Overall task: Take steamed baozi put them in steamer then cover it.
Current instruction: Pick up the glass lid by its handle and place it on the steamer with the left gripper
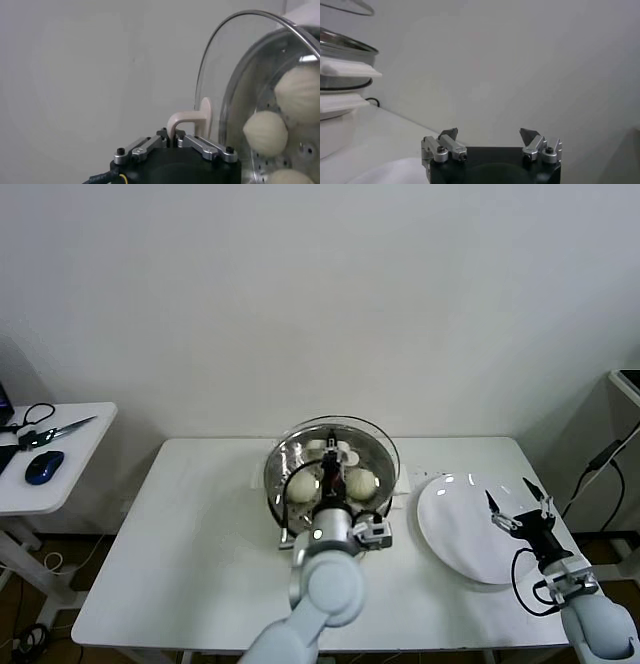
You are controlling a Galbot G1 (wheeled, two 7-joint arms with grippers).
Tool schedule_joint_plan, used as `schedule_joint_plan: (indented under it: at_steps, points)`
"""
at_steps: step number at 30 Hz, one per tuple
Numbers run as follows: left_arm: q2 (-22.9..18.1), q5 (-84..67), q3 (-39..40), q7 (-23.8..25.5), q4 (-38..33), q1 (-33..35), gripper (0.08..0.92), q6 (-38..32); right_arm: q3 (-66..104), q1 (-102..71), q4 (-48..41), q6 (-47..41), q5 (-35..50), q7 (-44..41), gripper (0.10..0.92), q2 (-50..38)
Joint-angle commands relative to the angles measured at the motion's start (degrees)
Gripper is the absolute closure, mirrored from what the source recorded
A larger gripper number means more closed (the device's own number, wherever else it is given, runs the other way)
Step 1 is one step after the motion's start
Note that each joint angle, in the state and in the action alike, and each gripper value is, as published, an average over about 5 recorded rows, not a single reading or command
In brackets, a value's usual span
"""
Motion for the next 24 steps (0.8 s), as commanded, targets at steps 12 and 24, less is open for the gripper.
schedule_joint_plan:
  at_steps: [12,24]
  points:
    - [-4.60,3.65,-1.49,-2.28,10.10,-1.81,0.845,2.18,0.27,0.08,-0.74,0.62,-0.48,-0.42,0.203,0.34]
    - [-4.69,3.77,-2.46,-2.47,11.54,-1.75,0.845,2.60,0.51,0.14,-1.05,1.02,-0.61,-0.76,0.203,0.38]
